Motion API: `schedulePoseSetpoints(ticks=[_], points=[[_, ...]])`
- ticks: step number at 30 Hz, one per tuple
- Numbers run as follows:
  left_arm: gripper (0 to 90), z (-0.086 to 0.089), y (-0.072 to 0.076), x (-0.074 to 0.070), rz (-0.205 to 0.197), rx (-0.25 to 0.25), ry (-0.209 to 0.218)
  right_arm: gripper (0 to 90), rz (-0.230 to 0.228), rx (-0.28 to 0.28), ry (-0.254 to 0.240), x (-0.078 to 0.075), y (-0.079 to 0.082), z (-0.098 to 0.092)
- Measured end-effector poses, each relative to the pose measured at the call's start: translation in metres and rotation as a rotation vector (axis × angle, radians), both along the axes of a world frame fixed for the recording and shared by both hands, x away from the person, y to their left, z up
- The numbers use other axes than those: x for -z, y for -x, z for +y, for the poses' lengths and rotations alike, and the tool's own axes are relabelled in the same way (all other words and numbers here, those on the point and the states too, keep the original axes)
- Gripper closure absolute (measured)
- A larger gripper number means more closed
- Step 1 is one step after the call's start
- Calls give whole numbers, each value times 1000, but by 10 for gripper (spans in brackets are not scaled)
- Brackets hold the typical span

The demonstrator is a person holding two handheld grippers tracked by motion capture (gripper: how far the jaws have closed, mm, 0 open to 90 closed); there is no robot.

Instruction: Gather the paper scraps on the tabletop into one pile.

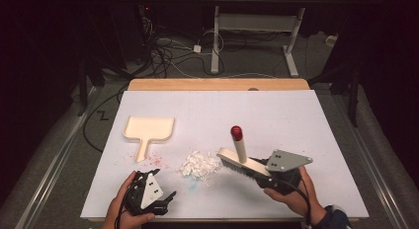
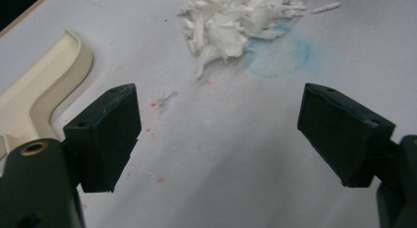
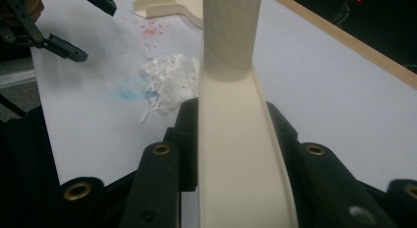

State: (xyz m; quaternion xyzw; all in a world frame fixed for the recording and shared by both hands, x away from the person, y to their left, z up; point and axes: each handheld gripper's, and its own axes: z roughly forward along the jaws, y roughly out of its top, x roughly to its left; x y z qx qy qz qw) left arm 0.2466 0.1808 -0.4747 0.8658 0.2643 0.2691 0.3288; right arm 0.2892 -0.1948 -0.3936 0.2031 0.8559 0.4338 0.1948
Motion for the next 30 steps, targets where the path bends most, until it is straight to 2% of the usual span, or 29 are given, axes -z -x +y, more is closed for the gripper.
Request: schedulePoseSetpoints(ticks=[3, 7, 11, 13, 16, 19, 22, 26, 30], points=[[158, 0, 0, -1, -3, 1, -5, 677, -11, 47, 21, -4, 5, -20], [158, -2, -1, -1, -3, 7, -9, 677, -61, 142, 116, 3, 6, -37], [158, -4, -2, -1, -4, 19, -15, 677, -46, 190, 166, 10, -1, -43], [158, -5, -3, 0, -2, 18, -12, 677, -23, 194, 164, 14, -3, -41], [158, -6, -4, -1, -3, 23, -6, 677, 12, 166, 149, 20, -6, -30], [158, -7, -5, -1, -1, 27, -7, 677, 9, 124, 156, 23, -7, -8], [158, -7, -5, 0, 2, 30, -8, 677, -19, 79, 174, 26, -10, 19], [158, -7, -5, 1, 5, 30, -10, 677, -34, 41, 132, 26, -15, 40], [158, -5, -5, 1, 5, 34, -10, 677, -58, 16, 66, 15, -12, 39]])
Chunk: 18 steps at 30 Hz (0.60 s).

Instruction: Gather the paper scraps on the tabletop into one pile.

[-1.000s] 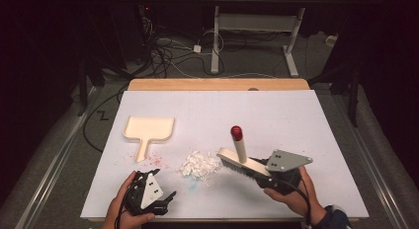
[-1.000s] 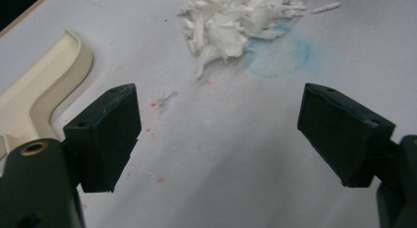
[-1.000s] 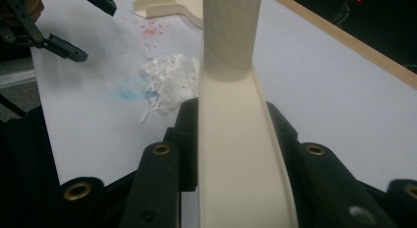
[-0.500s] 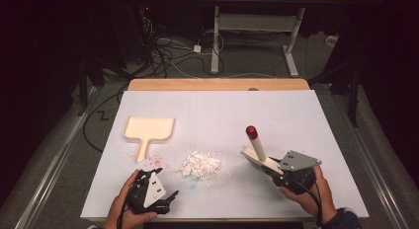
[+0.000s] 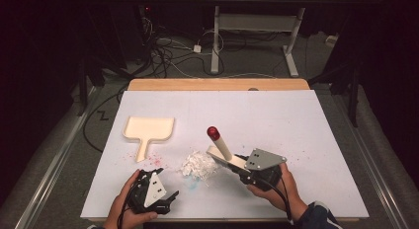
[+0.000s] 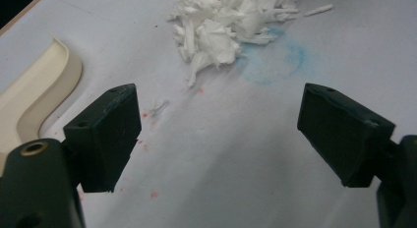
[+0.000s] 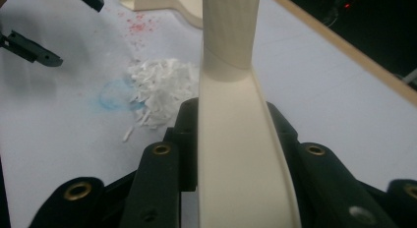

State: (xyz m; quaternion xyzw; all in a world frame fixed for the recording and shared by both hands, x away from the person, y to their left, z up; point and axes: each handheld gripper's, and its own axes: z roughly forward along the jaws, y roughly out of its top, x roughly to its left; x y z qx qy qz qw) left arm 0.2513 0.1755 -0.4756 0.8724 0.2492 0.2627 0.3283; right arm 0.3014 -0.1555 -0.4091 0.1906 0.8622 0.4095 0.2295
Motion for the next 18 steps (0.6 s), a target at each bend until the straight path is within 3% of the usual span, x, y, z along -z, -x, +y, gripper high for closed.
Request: schedulePoseSetpoints(ticks=[2, 6, 11, 15, 18], points=[[158, 1, 0, 0, -1, -3, 2, 677, -19, 17, -10, -7, 4, -9], [158, 0, 0, 0, -3, -6, -2, 676, 7, 40, -21, -17, 13, -36], [158, -1, 1, -1, -1, -3, -7, 677, 53, 76, 18, -9, 24, -60], [159, -3, 1, -1, -2, 3, -11, 676, 92, 64, 25, 6, 28, -57], [159, -3, 0, -1, 0, 5, -9, 676, 89, 36, 21, 11, 27, -38]])
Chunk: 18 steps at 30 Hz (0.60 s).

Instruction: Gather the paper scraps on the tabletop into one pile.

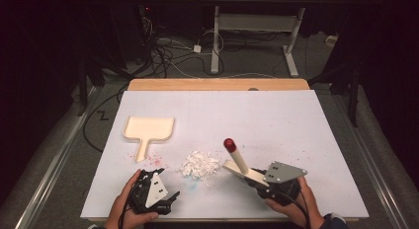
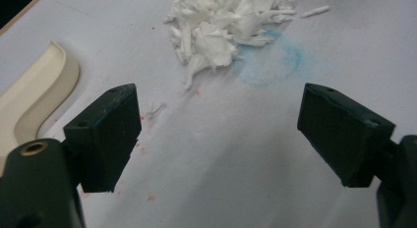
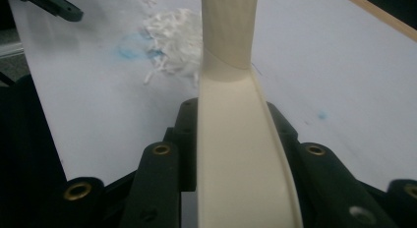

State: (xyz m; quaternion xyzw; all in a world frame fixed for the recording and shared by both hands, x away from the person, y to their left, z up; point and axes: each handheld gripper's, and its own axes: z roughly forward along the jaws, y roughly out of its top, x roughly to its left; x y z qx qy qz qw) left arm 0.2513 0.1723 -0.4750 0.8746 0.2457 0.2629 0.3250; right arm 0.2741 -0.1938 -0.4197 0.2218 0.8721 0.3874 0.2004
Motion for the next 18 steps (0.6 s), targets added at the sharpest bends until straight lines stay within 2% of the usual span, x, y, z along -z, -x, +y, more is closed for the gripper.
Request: schedulePoseSetpoints(ticks=[3, 6, 9, 12, 14, 18], points=[[159, 1, -1, 0, 3, -2, 5, 676, -3, -49, -15, 5, -4, 20], [159, 3, -1, 0, 4, -8, 15, 677, -12, -58, -22, 7, -10, 35], [158, 3, -2, 0, 3, -10, 22, 677, -11, -78, -71, 3, -15, 42], [159, 3, -2, 0, 5, -9, 23, 677, -33, -92, -102, -5, -16, 42], [159, 3, -2, 0, 4, -11, 22, 677, -53, -86, -104, -11, -14, 38], [159, 4, -1, 0, -1, -18, 20, 676, -52, -71, -128, -21, -13, 16]])
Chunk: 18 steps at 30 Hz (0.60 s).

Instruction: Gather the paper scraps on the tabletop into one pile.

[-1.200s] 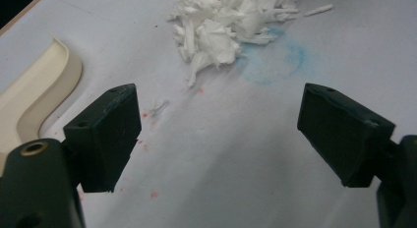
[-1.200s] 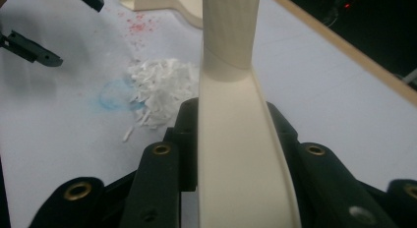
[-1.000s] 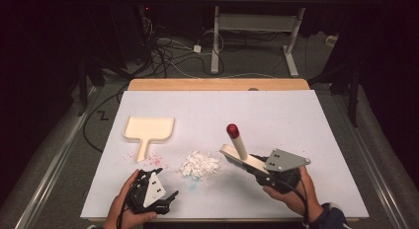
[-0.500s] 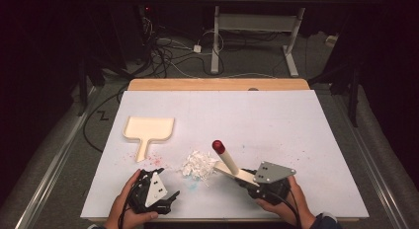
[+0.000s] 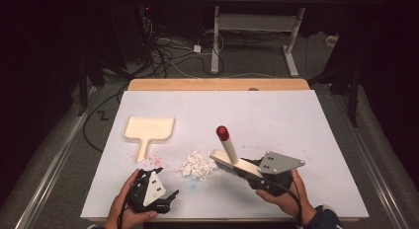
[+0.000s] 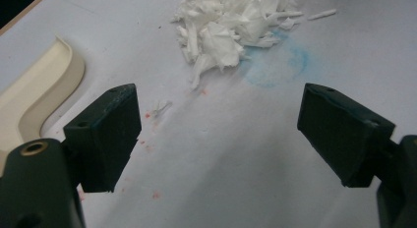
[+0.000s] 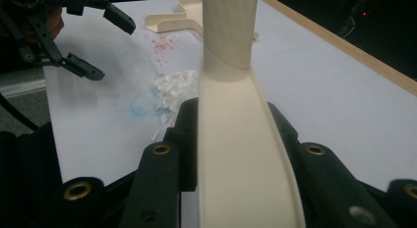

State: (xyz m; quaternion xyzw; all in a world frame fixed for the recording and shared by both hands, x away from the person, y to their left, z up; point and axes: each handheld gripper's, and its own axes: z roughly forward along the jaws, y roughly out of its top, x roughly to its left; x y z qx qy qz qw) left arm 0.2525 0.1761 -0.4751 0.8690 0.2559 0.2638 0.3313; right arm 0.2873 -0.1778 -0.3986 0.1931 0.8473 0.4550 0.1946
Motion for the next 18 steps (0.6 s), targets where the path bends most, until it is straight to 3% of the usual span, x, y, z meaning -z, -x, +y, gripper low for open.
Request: schedulePoseSetpoints(ticks=[3, 10, 18], points=[[159, 1, 0, 0, 1, -9, -3, 676, 1, 4, -1, -6, 3, -21], [158, 3, -1, -1, -1, -34, -3, 676, 53, 37, -21, -10, 11, -69], [159, 1, -4, 0, 3, -49, 7, 675, 146, 13, -33, -3, 17, -99]])
